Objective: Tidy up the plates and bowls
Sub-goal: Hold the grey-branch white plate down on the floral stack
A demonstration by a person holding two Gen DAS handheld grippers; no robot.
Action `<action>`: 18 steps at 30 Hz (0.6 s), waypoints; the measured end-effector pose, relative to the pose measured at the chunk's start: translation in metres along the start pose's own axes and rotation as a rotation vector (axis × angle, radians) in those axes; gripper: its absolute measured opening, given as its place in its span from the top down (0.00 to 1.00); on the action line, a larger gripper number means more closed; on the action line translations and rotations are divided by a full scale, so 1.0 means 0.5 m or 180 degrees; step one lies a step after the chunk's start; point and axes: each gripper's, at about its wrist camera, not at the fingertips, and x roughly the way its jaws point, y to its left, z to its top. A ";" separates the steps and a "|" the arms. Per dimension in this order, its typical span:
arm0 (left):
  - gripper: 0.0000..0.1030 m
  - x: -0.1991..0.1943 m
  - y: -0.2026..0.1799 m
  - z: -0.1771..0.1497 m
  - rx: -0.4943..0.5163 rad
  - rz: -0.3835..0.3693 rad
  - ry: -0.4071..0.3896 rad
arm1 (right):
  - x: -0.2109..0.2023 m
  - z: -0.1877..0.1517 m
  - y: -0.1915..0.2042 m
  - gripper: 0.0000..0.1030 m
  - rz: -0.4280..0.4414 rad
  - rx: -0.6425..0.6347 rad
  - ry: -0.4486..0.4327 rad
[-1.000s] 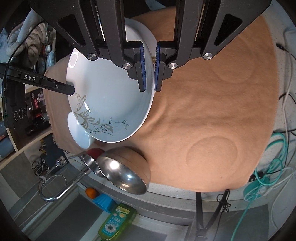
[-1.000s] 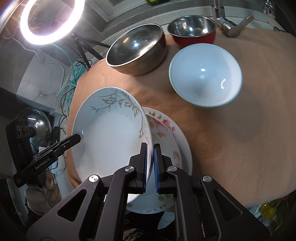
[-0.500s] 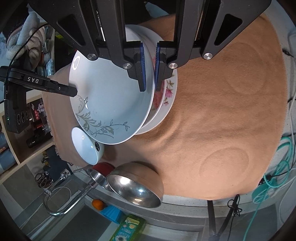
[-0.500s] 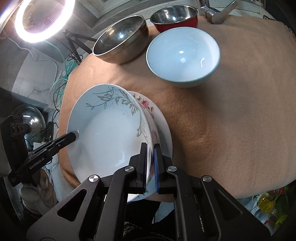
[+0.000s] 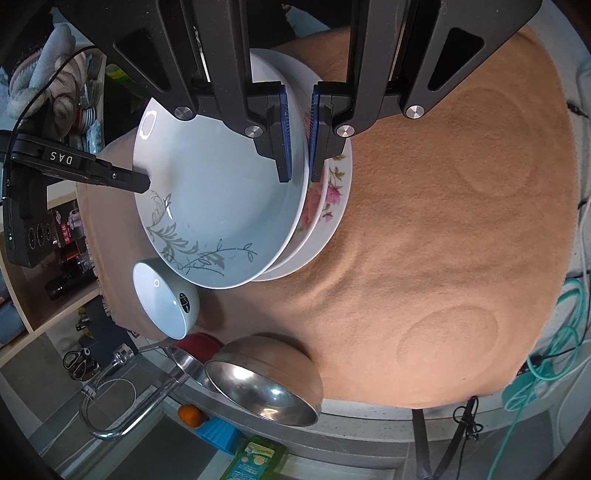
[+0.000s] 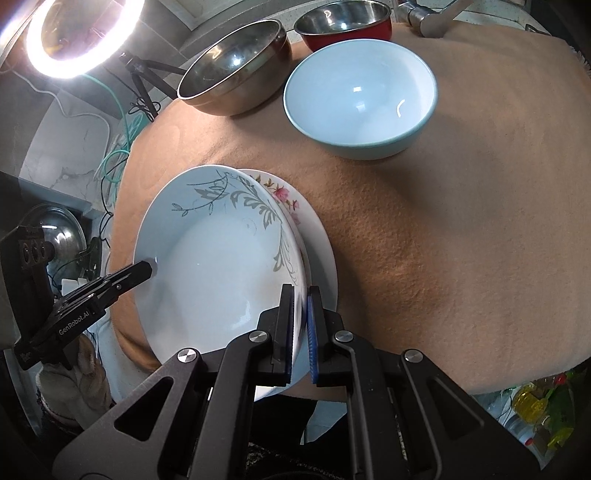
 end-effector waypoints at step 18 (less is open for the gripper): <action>0.93 0.011 0.001 0.002 0.0024 0.0019 0.0033 | 0.010 0.002 0.020 0.94 -0.0155 -0.0137 0.0000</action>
